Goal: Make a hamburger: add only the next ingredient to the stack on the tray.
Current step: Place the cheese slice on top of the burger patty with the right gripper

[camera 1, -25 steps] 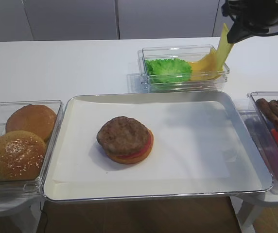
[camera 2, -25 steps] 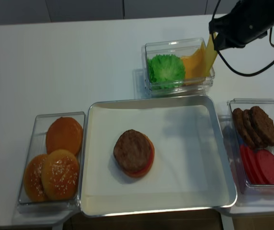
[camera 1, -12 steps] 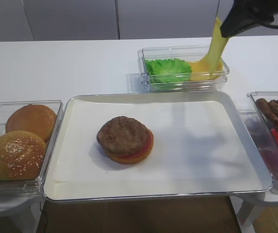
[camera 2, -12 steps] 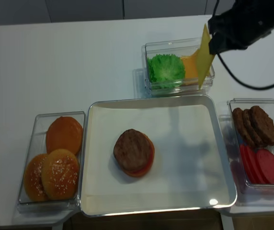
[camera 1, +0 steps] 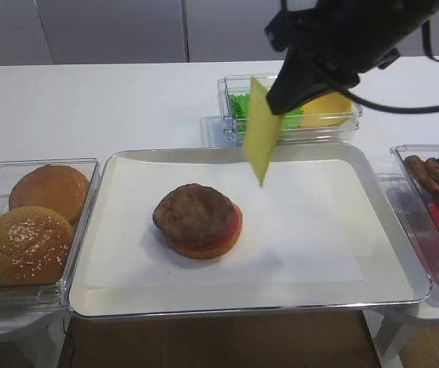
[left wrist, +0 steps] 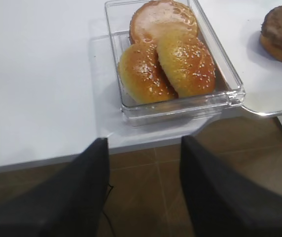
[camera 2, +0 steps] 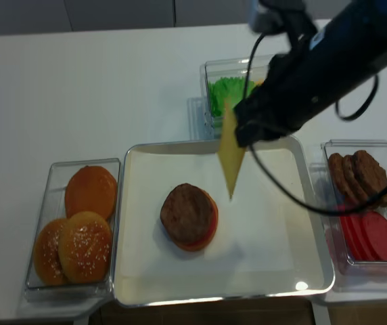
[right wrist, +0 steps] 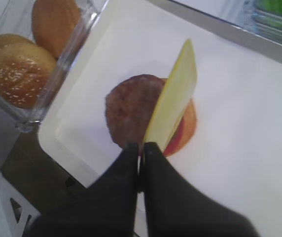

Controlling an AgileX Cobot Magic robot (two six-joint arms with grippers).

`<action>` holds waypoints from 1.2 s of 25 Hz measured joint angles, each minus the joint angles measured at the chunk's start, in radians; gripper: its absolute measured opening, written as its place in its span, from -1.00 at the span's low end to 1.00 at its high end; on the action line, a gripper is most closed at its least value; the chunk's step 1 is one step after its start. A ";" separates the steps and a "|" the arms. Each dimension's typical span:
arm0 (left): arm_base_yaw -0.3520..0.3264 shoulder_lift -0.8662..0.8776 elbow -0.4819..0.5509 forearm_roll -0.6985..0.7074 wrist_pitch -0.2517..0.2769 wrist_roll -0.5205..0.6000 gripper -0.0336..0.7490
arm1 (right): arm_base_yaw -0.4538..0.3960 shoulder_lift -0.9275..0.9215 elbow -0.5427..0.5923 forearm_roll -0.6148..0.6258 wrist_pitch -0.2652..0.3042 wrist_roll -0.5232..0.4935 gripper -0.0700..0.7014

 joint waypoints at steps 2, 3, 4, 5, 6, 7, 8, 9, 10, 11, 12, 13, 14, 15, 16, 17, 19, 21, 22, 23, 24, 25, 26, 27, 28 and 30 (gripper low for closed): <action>0.000 0.000 0.000 0.000 0.000 0.000 -0.01 | 0.055 0.000 0.003 0.006 -0.023 0.002 -0.79; 0.000 0.000 0.000 0.000 0.000 0.000 -0.01 | 0.077 0.004 0.004 0.015 -0.033 0.002 -0.79; 0.000 0.000 0.000 0.000 0.000 0.000 -0.01 | 0.101 0.008 0.004 0.027 -0.044 0.002 -0.79; 0.000 0.000 0.000 0.000 0.000 0.000 -0.01 | 0.121 0.015 0.004 0.040 -0.056 0.002 -0.79; 0.000 0.000 0.000 0.000 0.000 0.000 -0.01 | 0.140 0.025 0.004 0.054 -0.066 0.002 -0.79; 0.000 0.000 0.000 0.000 0.000 0.000 -0.01 | 0.154 0.033 0.004 0.065 -0.077 0.002 -0.79; 0.000 0.000 0.000 0.000 0.000 0.000 -0.01 | 0.170 0.041 0.004 0.076 -0.085 0.002 -0.79; 0.000 0.000 0.000 0.000 0.000 0.000 -0.01 | 0.184 0.051 0.004 0.081 -0.096 0.002 -0.79; 0.000 0.000 0.000 0.000 0.000 0.000 -0.01 | 0.197 0.060 0.004 0.089 -0.101 0.000 -0.79; 0.000 0.000 0.000 0.000 0.000 0.000 -0.01 | 0.206 0.069 0.004 0.101 -0.108 0.000 -0.79; 0.000 0.000 0.000 0.000 0.000 0.000 -0.01 | 0.214 0.077 0.004 0.109 -0.114 0.000 -0.79; 0.000 0.000 0.000 0.000 0.000 0.000 -0.01 | 0.224 0.085 0.004 0.121 -0.119 -0.002 -0.79; 0.000 0.000 0.000 0.000 0.000 0.000 -0.01 | 0.233 0.093 0.004 0.127 -0.123 -0.002 -0.79; 0.000 0.000 0.000 0.000 0.000 0.000 -0.01 | 0.242 0.100 0.004 0.131 -0.128 -0.002 -0.79; 0.000 0.000 0.000 0.000 0.000 0.000 -0.01 | 0.248 0.108 0.004 0.134 -0.132 -0.004 -0.79; 0.000 0.000 0.000 0.000 0.000 0.000 -0.01 | 0.252 0.113 0.004 0.138 -0.136 -0.006 -0.79; 0.000 0.000 0.000 0.000 0.000 0.000 -0.01 | 0.257 0.128 0.004 0.146 -0.143 -0.015 -0.79; 0.000 0.000 0.000 0.000 0.000 0.000 -0.01 | 0.259 0.143 0.004 0.146 -0.151 -0.023 -0.79; 0.000 0.000 0.000 0.000 0.000 0.000 -0.01 | 0.259 0.150 0.004 0.146 -0.154 -0.026 -0.79; 0.000 0.000 0.000 0.000 0.000 0.000 -0.01 | 0.259 0.158 0.004 0.137 -0.156 -0.030 -0.79; 0.000 0.000 0.000 0.000 0.000 0.000 -0.01 | 0.259 0.165 0.004 0.120 -0.158 -0.030 -0.79; 0.000 0.000 0.000 0.000 0.000 0.000 -0.01 | 0.259 0.169 0.004 0.101 -0.160 -0.030 -0.79; 0.000 0.000 0.000 0.000 0.000 0.000 -0.01 | 0.259 0.176 0.004 0.077 -0.161 -0.030 -0.79; 0.000 0.000 0.000 0.000 0.000 0.000 -0.01 | 0.259 0.180 0.004 0.055 -0.161 -0.026 -0.79; 0.000 0.000 0.000 0.000 0.000 0.000 -0.01 | 0.259 0.182 0.004 0.028 -0.161 -0.023 -0.79; 0.000 0.000 0.000 0.000 0.000 0.000 -0.01 | 0.259 0.182 0.004 -0.021 -0.161 -0.011 -0.79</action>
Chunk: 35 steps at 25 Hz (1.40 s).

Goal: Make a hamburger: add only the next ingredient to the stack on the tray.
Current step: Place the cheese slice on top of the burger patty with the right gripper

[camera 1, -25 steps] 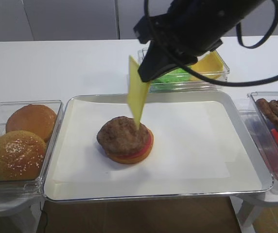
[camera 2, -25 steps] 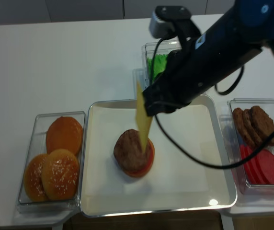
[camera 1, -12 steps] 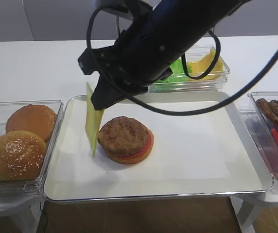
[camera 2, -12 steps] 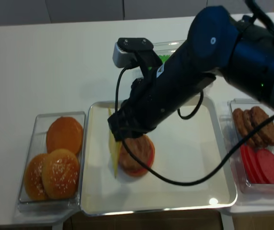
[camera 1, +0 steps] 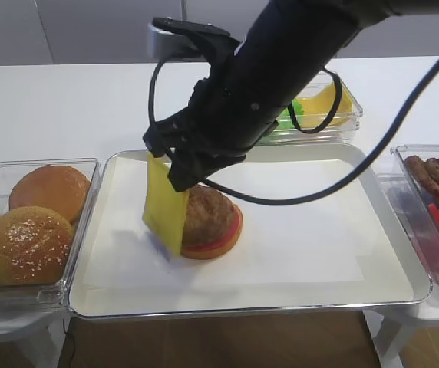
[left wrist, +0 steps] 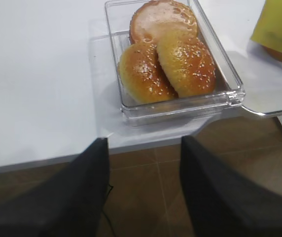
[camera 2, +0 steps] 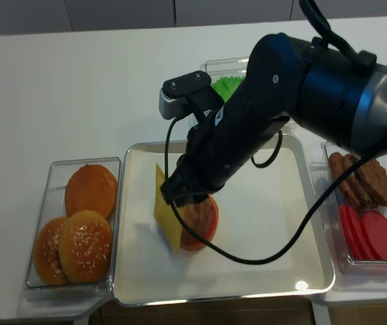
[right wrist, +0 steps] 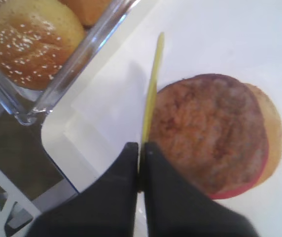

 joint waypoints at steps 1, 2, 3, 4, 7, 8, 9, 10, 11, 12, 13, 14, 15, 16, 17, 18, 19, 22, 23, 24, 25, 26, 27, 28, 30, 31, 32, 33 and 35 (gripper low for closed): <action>0.000 0.000 0.000 0.000 0.000 0.000 -0.01 | 0.000 0.000 0.000 -0.025 0.000 0.007 -0.79; 0.000 0.000 0.000 0.000 0.000 0.000 -0.01 | 0.000 0.000 0.000 -0.047 0.000 0.010 -0.79; 0.000 0.000 0.000 0.000 0.000 0.000 -0.01 | 0.000 0.000 0.000 -0.067 0.000 0.014 -0.79; 0.000 0.000 0.000 0.000 0.000 0.000 -0.01 | 0.000 0.002 0.000 -0.082 0.000 0.019 -0.79; 0.000 0.000 0.000 0.000 0.000 0.000 -0.01 | 0.000 0.002 0.000 -0.153 0.000 0.057 -0.79; 0.000 0.000 0.000 0.000 0.000 0.000 -0.01 | 0.000 0.002 0.000 -0.181 0.000 0.072 -0.79; 0.000 0.000 0.000 0.000 0.000 0.000 -0.01 | 0.000 0.004 0.000 -0.206 0.000 0.079 -0.79; 0.000 0.000 0.000 0.000 0.000 0.000 -0.01 | 0.000 0.004 0.000 -0.222 0.000 0.089 -0.79; 0.000 0.000 0.000 0.000 0.000 0.000 -0.01 | 0.000 0.006 0.000 -0.231 0.000 0.095 -0.79; 0.000 0.000 0.000 0.000 0.000 0.000 -0.01 | 0.000 0.006 0.000 -0.235 0.000 0.097 -0.79; 0.000 0.000 0.000 0.000 0.000 0.000 -0.01 | 0.000 0.006 0.000 -0.237 0.000 0.099 -0.79; 0.000 0.000 0.000 0.000 0.000 0.000 -0.01 | 0.000 0.006 0.000 -0.238 0.000 0.101 -0.79; 0.000 0.000 0.000 0.000 0.000 0.000 -0.01 | 0.000 0.007 0.000 -0.239 0.000 0.103 -0.79; 0.000 0.000 0.000 0.000 0.000 0.000 -0.01 | 0.000 0.010 0.000 -0.239 0.000 0.105 -0.79; 0.000 0.000 0.000 0.000 0.000 0.000 -0.01 | 0.000 0.015 0.000 -0.241 0.000 0.105 -0.79; 0.000 0.000 0.000 0.000 0.000 0.000 -0.01 | 0.000 0.021 0.000 -0.241 0.000 0.107 -0.79; 0.000 0.000 0.000 0.000 0.000 0.000 -0.01 | 0.000 0.029 0.000 -0.243 0.000 0.107 -0.79; 0.000 0.000 0.000 0.000 0.000 0.000 -0.01 | 0.000 0.045 0.000 -0.243 0.000 0.107 -0.79; 0.000 0.000 0.000 0.000 0.000 0.000 -0.01 | 0.000 0.047 0.000 -0.247 0.000 0.107 -0.79; 0.000 0.000 0.000 0.000 0.000 0.000 -0.01 | 0.000 0.047 0.000 -0.252 0.000 0.109 -0.79; 0.000 0.000 0.000 0.000 0.000 0.000 -0.01 | 0.000 0.047 0.000 -0.255 0.000 0.109 -0.79; 0.000 0.000 0.000 0.000 0.000 0.000 -0.01 | 0.000 0.047 0.000 -0.262 0.000 0.111 -0.79; 0.000 0.000 0.000 0.000 0.000 0.000 -0.01 | 0.000 0.047 0.000 -0.268 0.000 0.111 -0.79; 0.000 0.000 0.000 0.000 0.000 0.000 -0.01 | 0.000 0.047 0.000 -0.275 0.002 0.113 -0.79; 0.000 0.000 0.000 0.000 0.000 0.000 -0.01 | 0.000 0.047 0.000 -0.277 0.006 0.115 -0.79; 0.000 0.000 0.000 0.000 0.000 0.000 -0.01 | 0.000 0.047 0.000 -0.277 0.006 0.122 -0.79; 0.000 0.000 0.000 0.000 0.000 0.000 -0.01 | 0.000 0.047 0.000 -0.279 0.008 0.132 -0.77; 0.000 0.000 0.000 0.000 0.000 0.000 -0.01 | 0.000 0.047 0.000 -0.281 0.008 0.144 -0.74; 0.000 0.000 0.000 0.000 0.000 0.000 -0.01 | 0.000 0.047 0.000 -0.285 0.008 0.157 -0.60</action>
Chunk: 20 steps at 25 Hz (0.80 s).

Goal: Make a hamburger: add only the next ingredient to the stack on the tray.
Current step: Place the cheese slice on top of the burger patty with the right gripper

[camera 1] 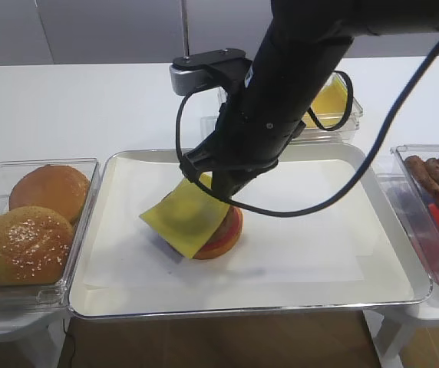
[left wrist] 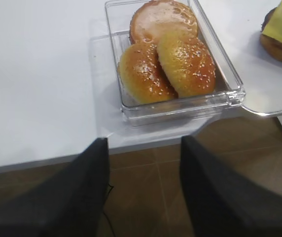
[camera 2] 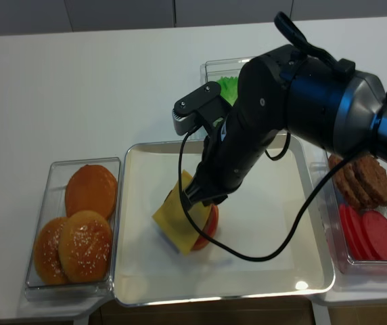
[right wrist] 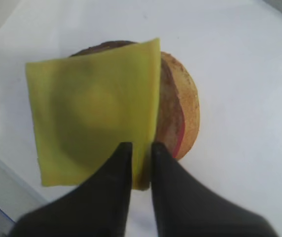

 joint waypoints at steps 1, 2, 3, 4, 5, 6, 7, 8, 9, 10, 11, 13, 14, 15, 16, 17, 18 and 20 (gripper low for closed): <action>0.000 0.000 0.000 0.000 0.000 0.000 -0.01 | 0.000 0.000 0.000 -0.002 0.002 0.003 -0.48; 0.000 0.000 0.000 0.000 0.000 0.000 -0.01 | 0.000 0.000 0.000 -0.002 0.004 0.007 -0.36; 0.000 0.000 0.000 0.000 0.000 0.000 -0.01 | 0.000 0.000 0.000 -0.002 0.009 0.009 -0.19; 0.000 0.000 0.000 0.000 0.000 0.000 -0.01 | 0.000 0.000 0.000 -0.002 0.012 0.009 -0.01; 0.000 0.000 0.000 0.000 0.000 0.000 -0.01 | 0.000 0.000 0.000 -0.002 0.017 0.011 0.17; 0.000 0.000 0.000 0.000 0.000 0.000 -0.01 | 0.000 0.000 0.000 -0.004 0.019 0.011 0.30; 0.000 0.000 0.000 0.000 0.000 0.000 -0.01 | 0.000 0.000 0.000 -0.008 0.022 0.011 0.42; 0.000 0.000 0.000 0.000 0.000 0.000 -0.01 | 0.000 0.000 0.000 -0.015 0.024 0.013 0.51; 0.000 0.000 0.000 0.000 0.000 0.000 -0.01 | 0.000 0.000 0.000 -0.028 0.026 0.021 0.56; 0.000 0.000 0.000 0.000 0.000 0.000 -0.01 | 0.000 -0.004 0.000 -0.050 0.026 0.032 0.59; 0.000 0.000 0.000 0.000 0.000 0.000 -0.01 | 0.000 -0.011 0.000 -0.079 0.031 0.049 0.61; 0.000 0.000 0.000 0.000 0.000 0.000 -0.01 | 0.000 -0.025 -0.007 -0.144 0.052 0.092 0.62; 0.000 0.000 0.000 0.000 0.000 0.000 -0.01 | 0.000 -0.033 -0.012 -0.179 0.068 0.111 0.63; 0.000 0.000 0.000 0.000 0.000 0.000 -0.01 | 0.000 -0.041 -0.020 -0.204 0.088 0.124 0.62; 0.000 0.000 0.000 0.000 0.000 0.000 -0.01 | -0.006 -0.047 -0.025 -0.224 0.108 0.130 0.62; 0.000 0.000 0.000 0.000 0.000 0.000 -0.01 | -0.015 -0.052 -0.030 -0.231 0.120 0.132 0.60; 0.000 0.000 0.000 0.000 0.000 0.000 -0.01 | -0.030 -0.056 -0.030 -0.232 0.136 0.134 0.58; 0.000 0.000 0.000 0.000 0.000 0.000 -0.01 | -0.072 -0.062 -0.032 -0.232 0.162 0.135 0.52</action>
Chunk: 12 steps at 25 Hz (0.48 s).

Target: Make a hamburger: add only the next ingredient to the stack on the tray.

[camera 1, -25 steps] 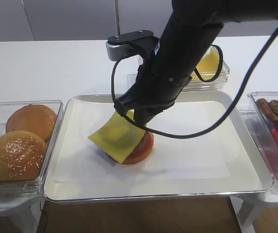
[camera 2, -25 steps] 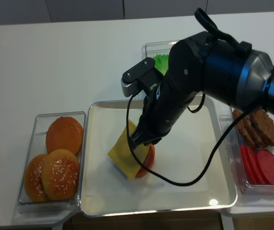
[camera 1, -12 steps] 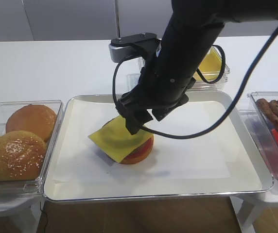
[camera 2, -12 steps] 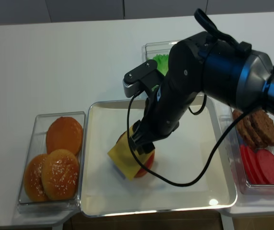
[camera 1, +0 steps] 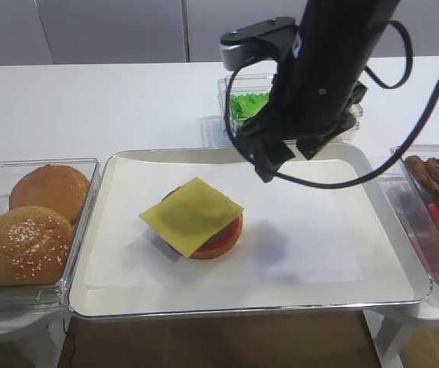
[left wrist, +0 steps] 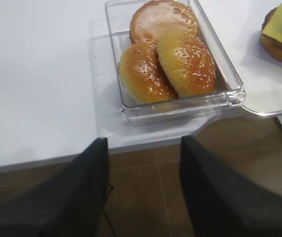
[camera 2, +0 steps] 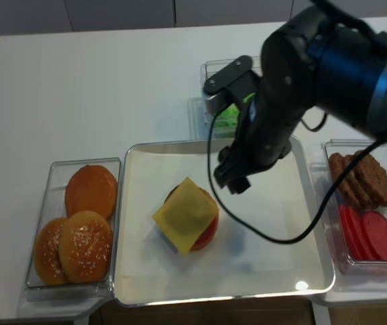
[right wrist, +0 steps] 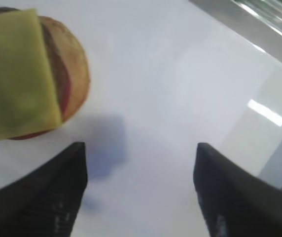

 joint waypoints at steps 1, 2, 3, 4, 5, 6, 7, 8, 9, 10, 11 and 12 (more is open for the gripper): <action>0.000 0.000 0.000 0.000 0.000 0.000 -0.01 | -0.021 -0.002 0.000 0.000 0.012 0.000 0.49; 0.000 0.000 0.000 0.000 0.000 0.000 -0.01 | -0.048 -0.007 0.000 0.000 0.020 0.001 0.47; 0.000 0.000 0.000 0.000 0.000 0.000 -0.01 | -0.076 -0.014 0.000 0.004 0.029 0.001 0.45; 0.000 0.000 0.000 0.000 0.000 0.000 -0.01 | -0.099 -0.023 0.000 0.007 0.033 -0.001 0.44; 0.000 0.000 0.000 0.000 0.000 0.000 -0.01 | -0.129 -0.034 0.000 0.009 0.039 -0.003 0.44; 0.000 0.000 0.000 0.000 0.000 0.000 -0.01 | -0.159 -0.044 0.000 0.013 0.050 -0.005 0.44; 0.000 0.000 0.000 0.000 0.000 0.000 -0.01 | -0.189 -0.054 0.000 0.015 0.060 -0.008 0.44; 0.000 0.000 0.000 0.000 0.000 0.000 -0.01 | -0.214 -0.059 0.000 0.020 0.069 -0.009 0.43; 0.000 0.000 0.000 0.000 0.000 0.000 -0.01 | -0.243 -0.069 0.000 0.022 0.078 -0.011 0.43; 0.000 0.000 0.000 0.000 0.000 0.000 -0.01 | -0.269 -0.081 0.005 0.024 0.084 -0.013 0.43; 0.000 0.000 0.000 0.000 0.000 0.000 -0.01 | -0.294 -0.092 0.015 0.023 0.085 -0.013 0.43; 0.000 0.000 0.000 0.000 0.000 0.000 -0.01 | -0.314 -0.107 0.026 0.023 0.086 -0.013 0.43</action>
